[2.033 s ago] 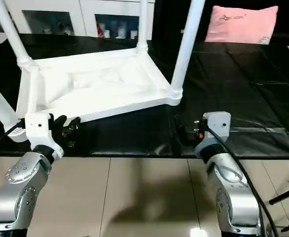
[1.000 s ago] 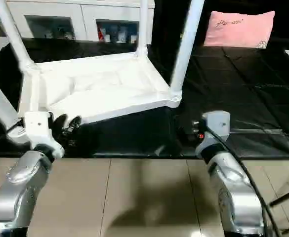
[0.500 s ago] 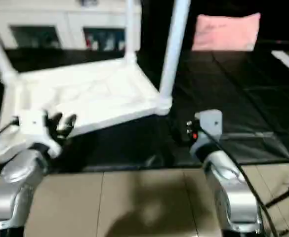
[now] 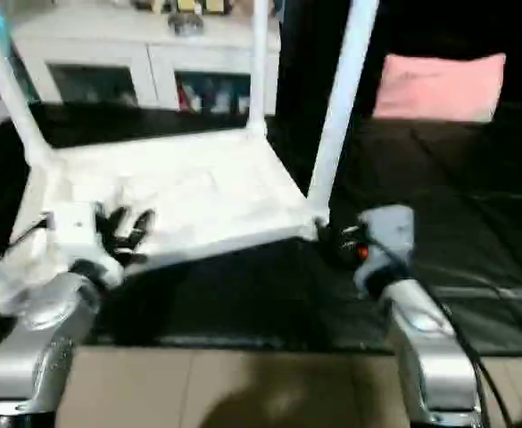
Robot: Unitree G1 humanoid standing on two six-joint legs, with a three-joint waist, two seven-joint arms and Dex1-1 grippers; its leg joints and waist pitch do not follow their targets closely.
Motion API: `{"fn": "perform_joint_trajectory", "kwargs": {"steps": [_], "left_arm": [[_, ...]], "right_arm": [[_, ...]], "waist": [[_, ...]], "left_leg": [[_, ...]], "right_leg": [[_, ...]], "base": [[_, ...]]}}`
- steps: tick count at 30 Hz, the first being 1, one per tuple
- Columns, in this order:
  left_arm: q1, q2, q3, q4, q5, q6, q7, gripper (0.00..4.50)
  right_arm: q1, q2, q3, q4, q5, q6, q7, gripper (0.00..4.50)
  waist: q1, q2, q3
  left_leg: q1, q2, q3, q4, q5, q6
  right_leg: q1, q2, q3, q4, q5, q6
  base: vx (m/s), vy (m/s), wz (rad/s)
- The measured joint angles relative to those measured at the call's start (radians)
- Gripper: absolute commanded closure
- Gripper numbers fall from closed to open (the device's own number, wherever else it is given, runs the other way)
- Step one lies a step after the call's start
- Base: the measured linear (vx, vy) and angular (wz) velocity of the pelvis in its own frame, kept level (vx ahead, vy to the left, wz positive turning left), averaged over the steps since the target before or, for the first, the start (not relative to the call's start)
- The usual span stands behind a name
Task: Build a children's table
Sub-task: Rotate leg to tighten
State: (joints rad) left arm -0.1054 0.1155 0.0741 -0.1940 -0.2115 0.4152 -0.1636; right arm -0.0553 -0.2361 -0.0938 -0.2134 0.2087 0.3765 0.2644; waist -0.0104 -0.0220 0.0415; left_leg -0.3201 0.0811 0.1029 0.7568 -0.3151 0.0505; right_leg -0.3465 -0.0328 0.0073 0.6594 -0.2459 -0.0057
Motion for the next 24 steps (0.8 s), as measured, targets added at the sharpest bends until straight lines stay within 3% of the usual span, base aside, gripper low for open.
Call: {"fn": "perform_joint_trajectory", "kwargs": {"steps": [1, 2, 3, 4, 5, 6, 7, 8, 9, 10, 11, 12, 13, 14, 15, 16, 18, 21, 24], "left_arm": [[0.000, 0.002, 0.001, -0.001, 0.000, 0.000, -0.001, 2.27], [-0.001, 0.005, 0.003, -0.003, 0.000, -0.001, -0.002, 2.27], [0.005, 0.011, 0.010, -0.003, 0.000, 0.000, -0.003, 2.27], [0.012, 0.019, 0.023, -0.003, 0.001, 0.000, -0.004, 2.27], [0.013, 0.025, 0.032, -0.003, 0.001, 0.000, -0.004, 2.27], [0.013, 0.030, 0.037, -0.003, 0.001, 0.000, -0.004, 2.27], [0.011, 0.028, 0.037, -0.003, 0.001, 0.000, -0.004, 2.27], [0.010, 0.025, 0.035, -0.002, 0.001, 0.000, -0.003, 2.27], [0.005, 0.009, 0.022, 0.001, 0.000, 0.000, -0.003, 2.27], [0.002, -0.003, -0.010, 0.001, -0.001, 0.000, -0.006, 2.27], [0.000, -0.005, -0.019, 0.001, -0.001, -0.001, -0.006, 2.27], [-0.002, -0.004, -0.018, 0.001, 0.000, -0.001, -0.005, 2.27], [-0.004, 0.000, -0.011, 0.000, 0.000, -0.002, -0.004, 2.27], [-0.006, 0.003, -0.007, -0.001, 0.001, -0.003, -0.002, 2.27], [-0.001, 0.011, 0.000, -0.001, 0.001, -0.003, 0.000, 2.27], [0.004, 0.017, 0.012, 0.002, 0.003, -0.003, 0.004, 2.27], [0.005, 0.020, 0.025, 0.002, 0.009, -0.003, 0.005, 2.27], [0.003, 0.013, 0.026, 0.002, 0.010, -0.003, 0.004, 2.27], [0.004, 0.011, 0.004, 0.002, 0.010, -0.003, 0.003, 2.27]], "right_arm": [[0.000, 0.007, -0.003, -0.002, 0.012, 0.005, -0.001, 0.00], [0.000, 0.013, -0.002, -0.002, 0.018, 0.006, -0.002, 0.00], [0.001, 0.022, 0.011, -0.002, 0.018, 0.007, -0.003, 0.00], [0.000, 0.025, 0.030, -0.006, 0.018, 0.006, -0.002, 0.00], [0.001, 0.025, 0.033, -0.011, 0.017, 0.004, -0.002, 0.00], [0.005, 0.024, 0.031, -0.012, 0.016, 0.003, -0.003, 0.00], [0.005, 0.021, 0.023, -0.013, 0.016, 0.002, -0.004, 0.00], [0.005, 0.013, 0.018, -0.014, 0.015, 0.001, -0.004, 0.00], [0.011, 0.002, 0.004, -0.016, 0.014, 0.001, -0.004, 0.00], [0.011, -0.003, -0.014, -0.013, 0.013, 0.001, -0.005, 0.00], [0.011, -0.003, -0.020, -0.012, 0.012, 0.001, -0.005, 0.00], [0.011, -0.002, -0.019, -0.011, 0.012, 0.001, -0.004, 0.00], [0.007, -0.004, -0.016, -0.014, 0.013, 0.001, -0.003, 0.00], [0.001, -0.003, -0.014, -0.016, 0.014, 0.001, -0.001, 0.00], [0.001, 0.006, -0.004, -0.013, 0.014, 0.002, 0.000, 0.00], [0.000, 0.009, 0.013, -0.015, 0.015, 0.002, 0.005, 0.00], [-0.006, 0.007, 0.020, -0.015, 0.016, 0.002, 0.006, 0.00], [-0.007, -0.003, 0.018, -0.015, 0.016, 0.002, 0.005, 0.00], [-0.007, -0.004, 0.014, -0.015, 0.016, 0.002, 0.006, 0.00]], "waist": [[0.005, 0.018, -0.001], [0.009, 0.032, 0.003], [0.012, 0.032, 0.007], [0.012, 0.029, 0.008], [0.009, 0.013, 0.005], [-0.005, 0.015, 0.004], [-0.019, 0.000, -0.005], [-0.019, -0.015, -0.014], [-0.013, 0.000, -0.010], [-0.006, 0.015, -0.012], [0.001, 0.017, -0.013], [0.007, 0.021, -0.015], [0.015, 0.028, -0.018], [0.018, 0.054, -0.022], [0.017, 0.052, -0.020], [0.015, 0.045, -0.021], [0.018, 0.039, -0.022], [0.027, 0.036, -0.022], [0.035, 0.031, -0.015]], "left_leg": [[0.013, 0.011, -0.006, -0.058, -0.003, -0.006], [0.040, 0.027, -0.003, -0.084, 0.012, -0.080], [0.053, 0.032, 0.008, -0.089, 0.005, -0.086], [0.064, 0.035, 0.031, -0.105, 0.001, -0.087], [0.072, 0.033, 0.038, -0.113, 0.000, -0.084], [0.072, 0.032, 0.036, -0.115, -0.002, -0.083], [0.073, 0.026, 0.042, -0.119, -0.004, -0.080], [0.064, 0.023, 0.041, -0.111, -0.013, -0.066], [0.059, 0.024, 0.032, -0.094, -0.029, -0.035], [0.026, 0.026, 0.007, -0.032, -0.034, -0.012], [-0.006, 0.024, 0.001, 0.011, -0.032, -0.012], [-0.035, 0.024, -0.007, 0.012, -0.020, -0.027], [-0.068, 0.040, -0.013, -0.058, 0.022, -0.039], [-0.083, 0.063, -0.016, -0.098, 0.106, -0.056], [-0.083, 0.070, -0.022, -0.081, 0.095, -0.071], [-0.084, 0.064, -0.023, -0.080, 0.092, -0.065], [-0.089, 0.056, -0.016, -0.080, 0.092, -0.062], [-0.097, 0.046, 0.000, -0.097, 0.105, -0.056], [-0.082, 0.051, 0.021, -0.119, 0.112, -0.057]], "right_leg": [[0.013, 0.033, 0.023, -0.013, 0.000, 0.000], [0.016, 0.057, 0.044, -0.014, 0.000, 0.000], [0.017, 0.056, 0.050, -0.014, -0.005, 0.000], [0.000, 0.027, 0.018, 0.016, -0.043, -0.033], [-0.010, 0.002, -0.017, 0.041, -0.054, -0.040], [-0.016, -0.019, -0.040, 0.038, -0.048, -0.042], [-0.015, -0.048, -0.053, 0.011, -0.014, -0.039], [0.003, -0.047, -0.051, 0.003, -0.010, 0.001], [0.011, -0.035, -0.048, -0.007, -0.012, -0.002], [0.020, -0.025, -0.046, -0.021, -0.013, -0.003], [0.026, -0.024, -0.045, -0.025, -0.016, -0.004], [0.034, -0.023, -0.048, -0.031, -0.018, -0.005], [0.038, -0.013, -0.056, -0.031, -0.024, -0.005], [0.041, 0.005, -0.072, -0.024, -0.031, -0.001], [0.038, 0.007, -0.071, -0.010, -0.042, 0.001], [0.030, 0.000, -0.069, -0.005, -0.049, -0.012], [0.020, -0.010, -0.064, -0.001, -0.045, -0.005], [0.012, -0.021, -0.050, -0.007, -0.037, 0.029], [0.015, -0.026, -0.049, -0.014, -0.028, 0.024]], "base": [[0.081, -0.022, -0.08], [0.044, 0.016, -0.25], [0.033, 0.052, -0.41], [0.033, 0.052, -0.41], [0.067, 0.039, -0.47], [0.106, 0.020, -0.18], [0.106, 0.020, -0.18], [0.094, -0.002, 0.02], [0.097, -0.004, -0.05], [0.097, -0.004, -0.05], [0.137, 0.025, -0.05], [0.112, 0.025, -0.06], [0.112, 0.025, -0.06], [0.112, 0.047, -0.03], [0.119, 0.075, -0.01], [0.119, 0.075, -0.01], [0.062, 0.063, -0.03], [-0.006, 0.027, -0.02], [-0.067, 0.007, -0.03]]}}
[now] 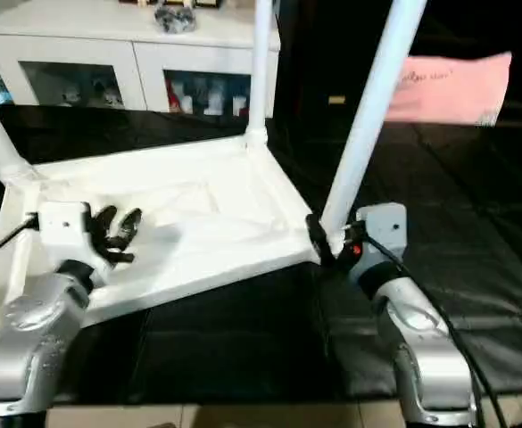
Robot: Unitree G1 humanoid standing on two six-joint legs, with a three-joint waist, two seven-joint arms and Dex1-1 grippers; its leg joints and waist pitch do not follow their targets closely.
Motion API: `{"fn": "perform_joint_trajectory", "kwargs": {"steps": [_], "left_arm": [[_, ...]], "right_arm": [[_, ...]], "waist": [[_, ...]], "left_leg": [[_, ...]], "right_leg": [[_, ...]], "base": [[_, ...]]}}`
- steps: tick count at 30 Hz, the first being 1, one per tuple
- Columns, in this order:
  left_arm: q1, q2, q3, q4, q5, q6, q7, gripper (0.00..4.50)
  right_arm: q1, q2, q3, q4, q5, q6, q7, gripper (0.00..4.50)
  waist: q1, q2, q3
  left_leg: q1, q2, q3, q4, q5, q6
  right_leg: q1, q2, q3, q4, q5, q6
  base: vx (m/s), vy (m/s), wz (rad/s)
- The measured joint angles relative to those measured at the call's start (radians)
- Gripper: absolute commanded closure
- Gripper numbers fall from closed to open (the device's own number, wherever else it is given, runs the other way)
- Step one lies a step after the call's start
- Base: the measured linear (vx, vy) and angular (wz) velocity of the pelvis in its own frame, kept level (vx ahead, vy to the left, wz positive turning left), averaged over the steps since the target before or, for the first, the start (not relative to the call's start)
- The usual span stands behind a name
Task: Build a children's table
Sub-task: Rotate leg to tighten
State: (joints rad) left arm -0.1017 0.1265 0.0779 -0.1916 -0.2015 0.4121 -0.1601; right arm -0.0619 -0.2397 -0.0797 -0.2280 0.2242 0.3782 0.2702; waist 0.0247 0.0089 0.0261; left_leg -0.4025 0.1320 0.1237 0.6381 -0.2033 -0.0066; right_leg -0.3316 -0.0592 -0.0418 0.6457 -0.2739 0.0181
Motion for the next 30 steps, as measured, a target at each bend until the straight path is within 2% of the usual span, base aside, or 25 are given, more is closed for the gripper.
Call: {"fn": "perform_joint_trajectory", "kwargs": {"steps": [4, 5, 15, 24, 27, 30], "left_arm": [[0.000, 0.002, 0.003, 0.000, 0.000, 0.000, 0.000, 2.27], [0.000, 0.002, 0.003, 0.000, 0.000, 0.000, 0.000, 2.27], [-0.001, 0.002, 0.001, 0.002, 0.001, 0.000, -0.001, 2.27], [-0.023, 0.021, -0.020, 0.014, 0.031, -0.005, -0.008, 2.27], [-0.023, 0.026, -0.019, 0.014, 0.033, -0.005, -0.008, 2.27], [-0.024, 0.031, -0.016, 0.015, 0.035, -0.005, -0.008, 2.27]], "right_arm": [[0.000, 0.000, -0.001, 0.000, 0.000, 0.000, 0.000, 0.00], [0.000, 0.000, -0.002, 0.000, 0.000, 0.000, 0.000, 0.00], [0.001, -0.008, -0.001, 0.000, -0.002, 0.003, -0.004, 0.00], [0.012, 0.001, -0.001, 0.000, -0.002, 0.005, -0.014, 0.00], [0.012, 0.004, 0.001, 0.000, -0.002, 0.008, -0.023, 0.00], [0.012, 0.007, 0.008, 0.000, -0.002, 0.009, -0.026, 0.00]], "waist": [[-0.001, -0.003, 0.009], [-0.002, -0.003, 0.009], [-0.018, -0.004, 0.010], [-0.020, -0.002, 0.009], [-0.026, 0.001, 0.010], [-0.044, 0.003, 0.012]], "left_leg": [[0.017, 0.006, 0.011, -0.006, 0.002, -0.005], [0.018, 0.006, 0.011, -0.006, 0.002, -0.005], [0.015, 0.010, 0.018, -0.008, 0.006, -0.010], [0.013, 0.014, 0.022, -0.016, 0.007, -0.011], [0.013, 0.023, 0.016, -0.016, 0.008, -0.013], [0.014, 0.038, 0.003, -0.017, 0.013, -0.023]], "right_leg": [[0.003, -0.001, 0.001, 0.000, 0.000, 0.000], [0.002, -0.001, 0.002, 0.000, 0.000, 0.000], [-0.001, -0.001, 0.004, 0.000, 0.018, 0.000], [-0.001, 0.001, 0.004, -0.012, 0.017, 0.000], [0.000, 0.008, -0.004, -0.015, 0.016, -0.004], [-0.005, 0.017, -0.027, 0.003, 0.002, -0.049]], "base": [[-0.082, -0.003, -0.05], [-0.073, 0.001, -0.06], [0.000, 0.000, 0.00], [0.000, 0.000, 0.00], [0.000, 0.000, 0.00], [0.003, -0.068, 0.04]]}}
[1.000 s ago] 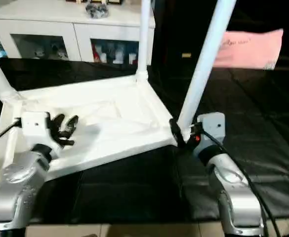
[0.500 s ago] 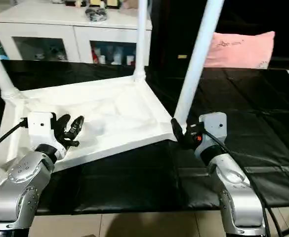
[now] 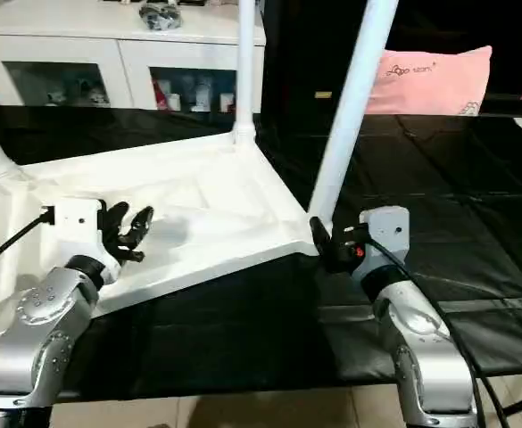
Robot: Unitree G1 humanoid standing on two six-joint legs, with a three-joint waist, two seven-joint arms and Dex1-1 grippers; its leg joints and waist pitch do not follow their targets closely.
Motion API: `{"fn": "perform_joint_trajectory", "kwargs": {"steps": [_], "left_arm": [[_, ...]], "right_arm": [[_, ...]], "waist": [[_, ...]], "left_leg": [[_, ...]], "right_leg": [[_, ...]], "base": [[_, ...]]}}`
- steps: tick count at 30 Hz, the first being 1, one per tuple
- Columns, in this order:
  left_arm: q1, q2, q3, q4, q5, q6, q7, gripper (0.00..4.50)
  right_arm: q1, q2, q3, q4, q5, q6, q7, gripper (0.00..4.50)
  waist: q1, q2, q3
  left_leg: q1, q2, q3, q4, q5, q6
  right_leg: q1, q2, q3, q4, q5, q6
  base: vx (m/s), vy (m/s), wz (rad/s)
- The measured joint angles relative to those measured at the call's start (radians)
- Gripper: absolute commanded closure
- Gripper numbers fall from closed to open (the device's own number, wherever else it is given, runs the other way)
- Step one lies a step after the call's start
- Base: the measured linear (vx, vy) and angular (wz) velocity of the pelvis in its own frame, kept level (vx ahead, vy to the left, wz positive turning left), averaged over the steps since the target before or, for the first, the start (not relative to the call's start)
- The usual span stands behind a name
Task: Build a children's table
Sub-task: Rotate leg to tighten
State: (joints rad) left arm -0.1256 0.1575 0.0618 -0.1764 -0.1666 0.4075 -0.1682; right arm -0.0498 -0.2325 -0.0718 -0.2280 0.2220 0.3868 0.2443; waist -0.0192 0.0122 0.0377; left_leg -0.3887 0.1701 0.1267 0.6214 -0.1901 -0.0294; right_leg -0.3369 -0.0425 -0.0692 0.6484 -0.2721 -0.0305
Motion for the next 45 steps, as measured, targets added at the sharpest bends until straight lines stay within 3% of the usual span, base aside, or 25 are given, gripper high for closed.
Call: {"fn": "perform_joint_trajectory", "kwargs": {"steps": [2, 3, 4, 5, 6, 7, 9, 11, 15, 22, 28, 31, 35, 36, 37, 38, 40, 42, 43, 45], "left_arm": [[-0.001, -0.004, 0.000, 0.001, 0.003, 0.000, 0.000, 2.27], [-0.002, -0.011, 0.000, 0.001, 0.003, 0.000, 0.000, 2.27], [-0.005, -0.021, -0.013, 0.001, 0.002, 0.001, 0.000, 2.27], [-0.005, -0.025, -0.022, 0.002, 0.003, 0.002, 0.000, 2.27], [-0.007, -0.025, -0.026, 0.002, 0.003, 0.002, 0.000, 2.27], [-0.011, -0.023, -0.026, 0.003, 0.003, 0.002, 0.000, 2.27], [-0.011, -0.014, -0.019, 0.008, 0.004, 0.002, 0.001, 2.27], [-0.010, -0.010, -0.019, 0.012, 0.006, 0.003, 0.001, 2.27], [-0.010, -0.008, -0.018, 0.012, 0.008, 0.003, 0.000, 2.27], [-0.010, -0.010, -0.018, 0.012, 0.007, 0.002, 0.001, 2.27], [-0.010, -0.007, -0.019, 0.012, 0.010, 0.000, 0.000, 2.27], [-0.010, -0.004, -0.018, 0.012, 0.011, -0.001, 0.000, 2.27], [-0.010, -0.005, -0.008, 0.013, 0.009, -0.001, 0.001, 2.27], [-0.010, -0.012, -0.008, 0.014, 0.008, 0.000, 0.003, 2.27], [-0.010, -0.020, -0.016, 0.015, 0.008, 0.001, 0.004, 2.27], [-0.010, -0.023, -0.025, 0.015, 0.007, 0.002, 0.004, 2.27], [-0.009, -0.021, -0.026, 0.016, 0.007, 0.002, 0.005, 2.27], [-0.009, -0.018, -0.020, 0.016, 0.007, 0.002, 0.006, 2.27], [-0.009, -0.017, -0.020, 0.016, 0.007, 0.002, 0.006, 2.27], [-0.009, -0.016, -0.017, 0.016, 0.007, 0.003, 0.006, 2.27]], "right_arm": [[0.001, 0.000, 0.000, 0.000, 0.000, 0.000, -0.002, 0.00], [0.003, -0.002, -0.002, 0.000, -0.001, 0.001, -0.004, 0.00], [0.009, -0.007, -0.007, 0.002, -0.002, 0.003, -0.006, 0.00], [0.011, -0.009, -0.012, 0.004, -0.002, 0.004, -0.007, 0.00], [0.011, -0.012, -0.016, 0.004, -0.002, 0.004, -0.008, 0.00], [0.010, -0.013, -0.020, 0.004, -0.002, 0.004, -0.009, 0.00], [0.011, -0.012, -0.015, 0.004, -0.002, 0.005, -0.010, 0.00], [0.010, -0.012, -0.013, 0.004, -0.002, 0.005, -0.012, 0.00], [0.010, -0.012, -0.004, 0.004, -0.002, 0.005, -0.014, 0.00], [0.010, -0.012, -0.004, 0.004, -0.002, 0.005, -0.015, 0.00], [0.010, -0.012, -0.004, 0.004, -0.002, 0.005, -0.021, 0.00], [0.010, -0.007, -0.003, 0.004, -0.003, 0.005, -0.023, 0.00], [0.010, -0.002, 0.003, 0.004, -0.002, 0.005, -0.025, 0.00], [0.012, -0.005, 0.001, 0.005, -0.003, 0.005, -0.027, 0.00], [0.013, -0.010, -0.003, 0.005, -0.004, 0.005, -0.029, 0.00], [0.013, -0.013, -0.009, 0.005, -0.005, 0.005, -0.031, 0.00], [0.013, -0.014, -0.012, 0.005, -0.012, 0.005, -0.033, 0.00], [0.013, -0.012, -0.005, 0.005, -0.015, 0.005, -0.033, 0.00], [0.013, -0.011, -0.001, 0.005, -0.017, 0.005, -0.033, 0.00], [0.013, -0.007, 0.002, 0.005, -0.019, 0.005, -0.032, 0.00]], "waist": [[-0.009, -0.005, -0.003], [-0.005, -0.011, -0.003], [0.006, -0.015, -0.001], [0.013, -0.021, 0.001], [0.018, -0.019, 0.000], [0.023, -0.005, -0.005], [0.031, -0.007, -0.003], [0.044, -0.005, -0.003], [0.060, -0.003, -0.002], [0.055, 0.000, 0.002], [0.055, 0.001, 0.003], [0.043, 0.009, 0.006], [0.019, 0.003, 0.003], [0.026, -0.004, 0.006], [0.032, -0.008, 0.009], [0.039, -0.011, 0.010], [0.057, -0.003, 0.006], [0.065, -0.003, 0.007], [0.068, 0.000, 0.005], [0.072, 0.002, 0.005]], "left_leg": [[-0.001, 0.006, -0.002, -0.008, 0.008, 0.001], [-0.008, 0.000, 0.007, -0.002, 0.009, 0.017], [-0.021, 0.000, 0.015, 0.046, -0.027, 0.083], [-0.022, -0.007, 0.017, 0.073, -0.035, 0.095], [-0.016, -0.017, 0.015, 0.068, -0.035, 0.095], [-0.008, -0.024, 0.008, 0.031, -0.038, 0.068], [-0.006, -0.017, 0.001, 0.009, -0.017, 0.027], [-0.004, -0.016, 0.003, 0.003, -0.010, 0.014], [-0.003, -0.016, 0.009, -0.001, -0.007, 0.008], [0.006, -0.016, 0.028, -0.002, -0.008, 0.006], [0.006, -0.015, 0.029, -0.002, -0.008, 0.006], [0.006, -0.008, 0.020, -0.004, -0.008, 0.005], [0.003, -0.004, 0.018, -0.002, 0.001, 0.009], [-0.006, -0.010, 0.022, 0.010, -0.002, 0.029], [-0.007, -0.016, 0.021, 0.020, -0.017, 0.057], [-0.003, -0.020, 0.017, 0.018, -0.018, 0.058], [0.001, -0.021, 0.009, 0.003, -0.012, 0.044], [0.003, -0.016, 0.006, -0.005, -0.005, 0.027], [0.004, -0.013, 0.005, -0.011, -0.002, 0.002], [0.003, -0.013, 0.005, -0.011, -0.001, -0.001]], "right_leg": [[-0.009, 0.005, -0.005, 0.016, -0.007, -0.011], [-0.011, 0.009, -0.006, 0.014, -0.006, -0.012], [-0.011, 0.011, -0.006, 0.013, -0.004, -0.015], [-0.009, 0.016, -0.004, 0.010, -0.002, -0.018], [-0.011, 0.022, -0.006, 0.006, 0.001, -0.020], [-0.015, 0.035, -0.014, 0.001, 0.003, -0.014], [-0.020, 0.037, -0.023, -0.009, 0.010, -0.015], [-0.021, 0.035, -0.024, -0.012, 0.015, -0.017], [-0.019, 0.032, -0.024, -0.018, 0.024, -0.020], [-0.012, 0.019, -0.023, -0.019, 0.026, -0.012], [-0.013, 0.019, -0.023, -0.019, 0.027, -0.011], [-0.010, 0.024, -0.030, -0.022, 0.029, -0.011], [-0.029, 0.021, -0.021, 0.020, 0.006, -0.026], [-0.031, 0.023, -0.024, 0.018, 0.006, -0.033], [-0.032, 0.023, -0.024, 0.017, 0.003, -0.029], [-0.034, 0.025, -0.024, 0.015, 0.005, -0.028], [-0.037, 0.034, -0.026, 0.014, 0.007, -0.025], [-0.036, 0.039, -0.030, 0.002, 0.014, -0.026], [-0.035, 0.040, -0.032, -0.006, 0.020, -0.025], [-0.032, 0.038, -0.032, -0.016, 0.026, -0.023]], "base": [[-0.008, -0.134, 0.02], [-0.021, -0.140, 0.01], [-0.021, -0.140, 0.01], [-0.021, -0.129, -0.05], [-0.019, -0.115, -0.10], [-0.019, -0.115, -0.10], [-0.010, -0.038, 0.00], [0.000, 0.000, 0.00], [0.000, 0.000, 0.00], [0.000, 0.000, 0.00], [0.000, 0.000, 0.00], [0.000, 0.000, 0.00], [-0.003, -0.068, 0.04], [-0.034, -0.110, -0.02], [-0.034, -0.110, -0.02], [-0.034, -0.107, -0.03], [-0.021, -0.085, -0.06], [-0.009, -0.026, 0.01], [0.000, 0.000, 0.00], [0.004, 0.031, 0.01]]}}
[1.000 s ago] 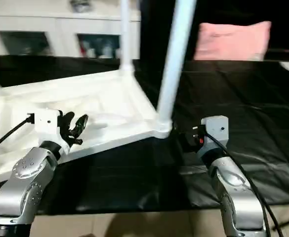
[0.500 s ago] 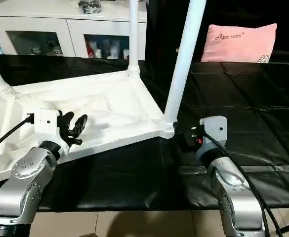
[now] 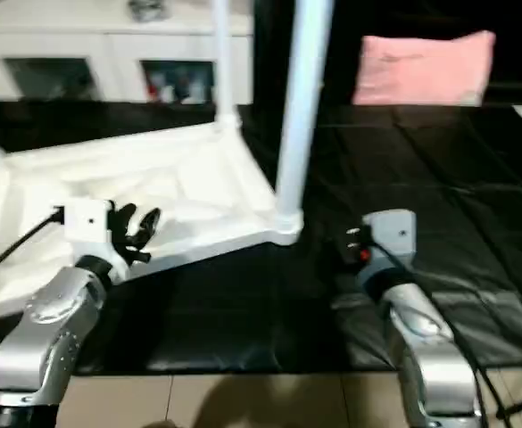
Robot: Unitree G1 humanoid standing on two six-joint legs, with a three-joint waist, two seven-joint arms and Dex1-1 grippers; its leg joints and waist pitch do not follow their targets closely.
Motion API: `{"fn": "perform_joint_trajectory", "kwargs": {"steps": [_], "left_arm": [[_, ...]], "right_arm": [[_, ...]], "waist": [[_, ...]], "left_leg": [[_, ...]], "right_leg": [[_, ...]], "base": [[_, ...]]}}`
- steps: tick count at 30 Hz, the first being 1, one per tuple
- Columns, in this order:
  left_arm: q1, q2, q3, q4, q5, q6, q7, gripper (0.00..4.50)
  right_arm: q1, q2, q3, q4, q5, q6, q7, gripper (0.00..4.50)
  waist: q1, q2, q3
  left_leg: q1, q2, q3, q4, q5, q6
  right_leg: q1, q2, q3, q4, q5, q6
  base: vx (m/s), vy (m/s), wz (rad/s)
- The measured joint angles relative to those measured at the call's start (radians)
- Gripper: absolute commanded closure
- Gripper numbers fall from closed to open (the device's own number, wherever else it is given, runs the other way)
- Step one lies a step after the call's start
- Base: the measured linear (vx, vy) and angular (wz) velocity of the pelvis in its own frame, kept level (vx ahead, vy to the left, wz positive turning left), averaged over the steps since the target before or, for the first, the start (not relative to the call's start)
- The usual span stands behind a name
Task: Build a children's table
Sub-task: Rotate leg to tighten
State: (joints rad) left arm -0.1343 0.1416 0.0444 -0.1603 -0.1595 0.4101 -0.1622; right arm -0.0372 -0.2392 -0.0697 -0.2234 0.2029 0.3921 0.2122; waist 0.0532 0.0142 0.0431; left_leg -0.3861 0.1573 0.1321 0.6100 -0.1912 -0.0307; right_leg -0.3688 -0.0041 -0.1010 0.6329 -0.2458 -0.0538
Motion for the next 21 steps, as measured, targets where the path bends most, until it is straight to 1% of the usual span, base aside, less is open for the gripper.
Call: {"fn": "perform_joint_trajectory", "kwargs": {"steps": [1, 5, 8, 10, 12, 13, 14, 15, 16, 17, 18, 19, 20, 21], "left_arm": [[0.000, 0.001, 0.001, 0.000, 0.000, 0.000, 0.000, 2.27], [0.000, 0.003, 0.007, 0.000, 0.000, 0.000, 0.000, 2.27], [0.000, 0.008, 0.005, 0.000, 0.006, -0.002, 0.000, 2.27], [0.000, 0.010, 0.004, 0.000, 0.010, -0.002, 0.000, 2.27], [0.000, 0.010, 0.003, 0.000, 0.010, -0.002, 0.000, 2.27], [0.000, 0.013, 0.003, 0.000, 0.010, -0.002, 0.000, 2.27], [0.000, 0.014, 0.003, 0.001, 0.010, -0.002, 0.000, 2.27], [0.000, 0.015, 0.004, 0.001, 0.010, -0.002, 0.000, 2.27], [0.000, 0.016, 0.007, 0.001, 0.011, -0.002, 0.000, 2.27], [0.000, 0.014, 0.010, 0.001, 0.009, -0.002, 0.002, 2.27], [0.001, 0.009, 0.017, 0.002, 0.006, 0.001, 0.003, 2.27], [0.000, -0.002, 0.023, 0.005, 0.005, 0.003, 0.005, 2.27], [-0.001, -0.008, 0.014, 0.010, 0.003, 0.004, 0.005, 2.27], [-0.001, -0.011, 0.005, 0.015, 0.002, 0.005, 0.005, 2.27]], "right_arm": [[0.000, 0.001, 0.001, 0.000, 0.000, 0.000, 0.001, 0.00], [0.000, 0.001, 0.001, 0.000, 0.000, 0.000, 0.001, 0.00], [0.000, 0.001, 0.001, 0.000, 0.000, 0.000, 0.001, 0.00], [0.000, 0.001, 0.001, 0.000, -0.001, 0.000, 0.001, 0.00], [0.000, 0.003, 0.001, 0.000, -0.001, 0.000, 0.002, 0.00], [0.000, 0.005, 0.003, 0.000, 0.000, 0.001, 0.002, 0.00], [0.000, 0.007, 0.004, 0.000, 0.000, 0.001, 0.002, 0.00], [0.000, 0.010, 0.004, 0.000, 0.000, 0.001, 0.002, 0.00], [-0.001, 0.012, 0.005, 0.000, 0.000, 0.001, 0.002, 0.00], [-0.001, 0.012, 0.005, 0.000, -0.001, 0.001, 0.002, 0.00], [-0.001, 0.012, 0.006, 0.000, -0.001, 0.001, 0.001, 0.00], [-0.001, 0.008, 0.003, 0.000, -0.001, 0.003, 0.000, 0.00], [0.000, 0.002, -0.002, 0.001, -0.002, 0.006, -0.001, 0.00], [0.000, -0.001, -0.005, 0.001, -0.003, 0.008, -0.003, 0.00]], "waist": [[0.001, 0.001, 0.000], [-0.003, 0.001, 0.000], [-0.010, 0.001, 0.000], [-0.014, 0.001, 0.000], [-0.021, 0.005, 0.002], [-0.028, 0.008, 0.003], [-0.034, 0.007, 0.003], [-0.042, 0.006, 0.002], [-0.051, 0.001, 0.000], [-0.054, -0.002, 0.000], [-0.056, -0.007, -0.001], [-0.050, -0.014, -0.002], [-0.044, -0.017, -0.001], [-0.038, -0.024, 0.001]], "left_leg": [[0.000, -0.001, 0.001, 0.000, 0.000, 0.000], [-0.002, -0.002, 0.014, 0.000, -0.003, 0.006], [0.000, -0.003, 0.024, 0.000, -0.004, 0.006], [0.002, -0.002, 0.028, 0.000, -0.003, 0.008], [0.003, 0.001, 0.027, 0.000, -0.003, 0.007], [0.006, 0.006, 0.024, 0.000, -0.002, 0.008], [0.008, 0.007, 0.022, 0.000, -0.002, 0.007], [0.009, 0.009, 0.020, 0.000, 0.001, 0.003], [0.009, 0.012, 0.017, 0.000, 0.005, -0.004], [0.008, 0.014, 0.013, -0.001, 0.013, -0.006], [0.003, 0.020, 0.012, 0.000, 0.016, -0.004], [-0.018, 0.015, 0.012, 0.030, -0.003, 0.048], [-0.031, 0.007, 0.014, 0.088, -0.030, 0.092], [-0.033, -0.011, 0.012, 0.114, -0.036, 0.100]], "right_leg": [[0.004, -0.002, 0.000, -0.007, 0.004, 0.001], [0.005, -0.007, 0.005, -0.022, 0.021, 0.000], [0.005, -0.015, 0.006, -0.022, 0.023, 0.004], [0.006, -0.017, 0.006, -0.021, 0.024, 0.006], [0.009, -0.015, 0.003, -0.024, 0.025, 0.013], [0.012, -0.014, -0.001, -0.021, 0.024, 0.014], [0.007, -0.015, 0.000, -0.010, 0.021, 0.012], [0.005, -0.019, 0.007, 0.009, 0.012, 0.010], [-0.001, -0.030, 0.027, 0.042, -0.009, 0.009], [-0.004, -0.041, 0.037, 0.048, -0.023, 0.011], [-0.007, -0.038, 0.032, 0.050, -0.024, 0.014], [-0.009, -0.028, 0.029, 0.048, -0.021, 0.003], [-0.010, -0.025, 0.030, 0.047, -0.018, -0.006], [-0.010, -0.021, 0.033, 0.044, -0.016, -0.006]], "base": [[0.008, 0.062, 0.03], [-0.001, 0.073, -0.04], [-0.013, 0.035, -0.03], [0.000, 0.000, 0.00], [0.000, 0.000, 0.00], [0.000, 0.000, 0.00], [0.000, 0.000, 0.00], [-0.006, -0.075, 0.07], [-0.018, -0.162, 0.08], [-0.012, -0.136, 0.07], [-0.035, -0.169, -0.04], [-0.023, -0.082, -0.05], [-0.045, -0.183, -0.08], [-0.050, -0.190, -0.09]]}}
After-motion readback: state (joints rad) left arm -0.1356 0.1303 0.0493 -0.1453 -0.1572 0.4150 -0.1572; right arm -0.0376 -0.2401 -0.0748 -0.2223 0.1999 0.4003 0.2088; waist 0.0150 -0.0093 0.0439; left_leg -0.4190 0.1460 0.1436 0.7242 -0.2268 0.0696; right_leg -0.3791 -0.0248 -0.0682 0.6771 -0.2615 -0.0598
